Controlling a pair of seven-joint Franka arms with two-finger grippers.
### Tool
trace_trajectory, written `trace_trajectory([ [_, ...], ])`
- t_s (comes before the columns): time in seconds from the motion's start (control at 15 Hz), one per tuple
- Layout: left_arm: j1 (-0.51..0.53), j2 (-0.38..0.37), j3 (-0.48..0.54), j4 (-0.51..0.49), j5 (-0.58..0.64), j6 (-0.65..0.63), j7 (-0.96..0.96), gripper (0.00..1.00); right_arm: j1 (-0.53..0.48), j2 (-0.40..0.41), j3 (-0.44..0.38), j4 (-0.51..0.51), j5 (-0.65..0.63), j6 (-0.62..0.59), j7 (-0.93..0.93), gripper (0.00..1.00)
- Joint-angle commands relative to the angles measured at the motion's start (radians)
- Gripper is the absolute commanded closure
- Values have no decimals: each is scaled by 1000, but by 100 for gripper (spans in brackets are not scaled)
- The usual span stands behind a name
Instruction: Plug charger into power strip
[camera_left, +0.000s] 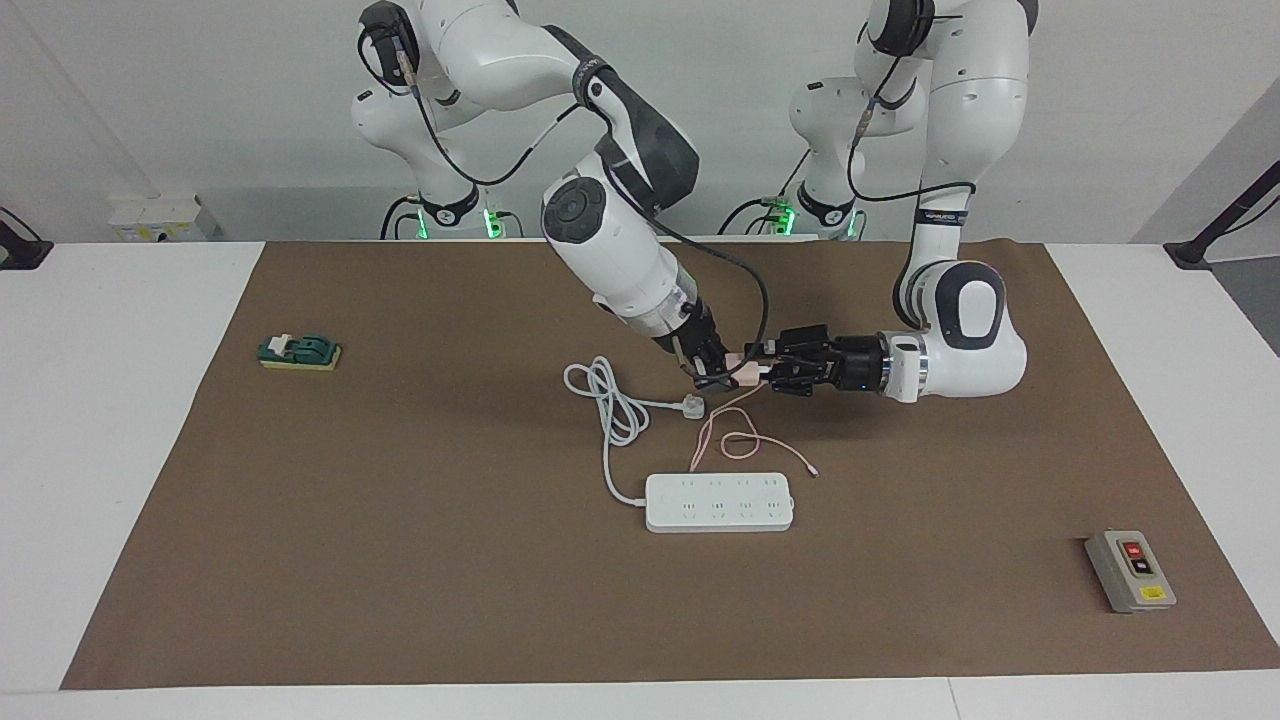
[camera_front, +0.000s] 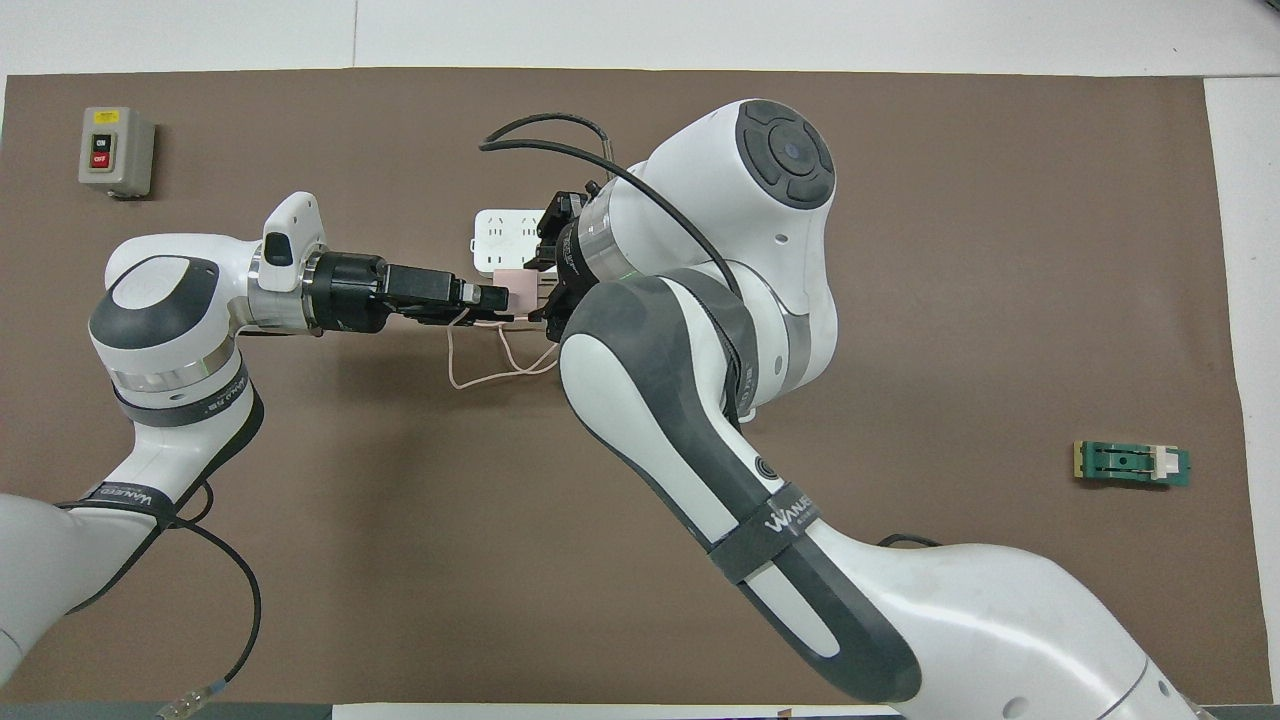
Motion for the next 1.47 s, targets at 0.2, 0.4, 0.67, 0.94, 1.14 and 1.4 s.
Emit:
trace_trajectory([
  [0.2, -20, -31, 10, -32, -31, 48, 9, 91, -4, -10, -1, -7, 17, -9, -19, 100],
  [0.4, -20, -31, 10, -31, -29, 48, 13, 96, -16, -12, -1, -9, 44, -15, 13, 42],
  [0.67, -8, -30, 12, -14, -24, 25, 13, 95, -21, -17, -7, -1, 54, -16, 29, 0],
  [0.94, 61, -34, 18, 30, 15, -55, 7, 97, -45, -24, -12, 0, 57, -21, 30, 0],
  [1.14, 92, -34, 21, 102, 178, -40, 15, 97, -120, -66, -12, 2, 49, -55, 30, 0],
  [1.4, 123, -34, 24, 193, 317, -35, 4, 99, -257, -112, -13, 6, 40, -128, 12, 0],
])
